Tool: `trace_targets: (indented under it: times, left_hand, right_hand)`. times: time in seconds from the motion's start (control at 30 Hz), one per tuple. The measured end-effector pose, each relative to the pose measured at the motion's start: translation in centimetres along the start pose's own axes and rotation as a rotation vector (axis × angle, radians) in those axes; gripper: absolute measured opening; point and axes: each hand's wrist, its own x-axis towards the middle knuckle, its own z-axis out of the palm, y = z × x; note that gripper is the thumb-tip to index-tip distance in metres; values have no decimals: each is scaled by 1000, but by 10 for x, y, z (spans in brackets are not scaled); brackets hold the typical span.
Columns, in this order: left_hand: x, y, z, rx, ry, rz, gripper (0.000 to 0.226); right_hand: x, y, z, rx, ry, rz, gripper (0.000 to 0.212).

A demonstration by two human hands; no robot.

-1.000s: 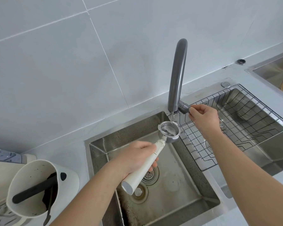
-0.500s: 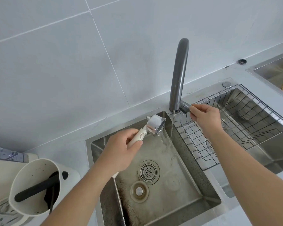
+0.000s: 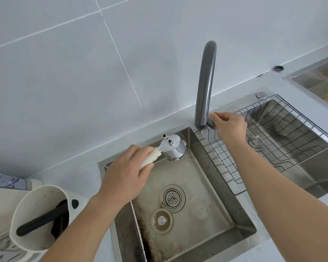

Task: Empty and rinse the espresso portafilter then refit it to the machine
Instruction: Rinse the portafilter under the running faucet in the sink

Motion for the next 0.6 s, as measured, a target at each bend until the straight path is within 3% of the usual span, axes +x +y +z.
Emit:
trace_targets:
  times: [0.6]
  left_hand:
    - [-31, -3, -17, 67, 111, 58, 36]
  right_hand:
    - [-13, -7, -1, -71, -26, -51, 26]
